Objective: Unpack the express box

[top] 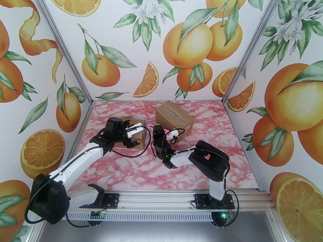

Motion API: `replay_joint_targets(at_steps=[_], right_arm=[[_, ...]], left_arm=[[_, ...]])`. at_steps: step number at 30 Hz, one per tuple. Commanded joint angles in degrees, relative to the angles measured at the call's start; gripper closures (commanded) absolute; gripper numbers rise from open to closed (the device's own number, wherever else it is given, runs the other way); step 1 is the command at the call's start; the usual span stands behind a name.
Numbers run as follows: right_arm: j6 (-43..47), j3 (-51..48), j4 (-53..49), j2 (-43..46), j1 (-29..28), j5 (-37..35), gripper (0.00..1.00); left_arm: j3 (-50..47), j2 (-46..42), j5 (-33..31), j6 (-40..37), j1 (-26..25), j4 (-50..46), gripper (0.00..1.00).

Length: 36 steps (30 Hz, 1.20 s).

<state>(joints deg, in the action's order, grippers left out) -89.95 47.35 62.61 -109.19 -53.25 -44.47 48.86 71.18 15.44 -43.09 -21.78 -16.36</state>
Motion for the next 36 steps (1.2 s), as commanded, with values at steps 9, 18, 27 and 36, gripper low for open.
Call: replay_joint_targets(at_steps=[9, 18, 27, 36], right_arm=[[-1.6, -0.2, -4.3, 2.8, -2.0, 8.4, 1.00], [-2.1, 0.2, -4.9, 4.0, -2.0, 10.8, 1.00], [-3.3, 0.3, -9.8, 5.6, -1.8, 14.3, 1.00], [0.6, -5.1, -8.1, 10.7, -0.5, 6.7, 1.00]], left_arm=[[-0.7, 1.4, -5.4, 3.6, 0.3, 9.0, 0.00], [-0.4, 2.9, -6.7, 4.9, 0.2, 9.8, 0.00], [0.0, 3.9, -8.2, 5.3, 0.2, 10.9, 0.00], [0.3, 1.0, -7.3, 3.7, 0.3, 6.4, 0.00]])
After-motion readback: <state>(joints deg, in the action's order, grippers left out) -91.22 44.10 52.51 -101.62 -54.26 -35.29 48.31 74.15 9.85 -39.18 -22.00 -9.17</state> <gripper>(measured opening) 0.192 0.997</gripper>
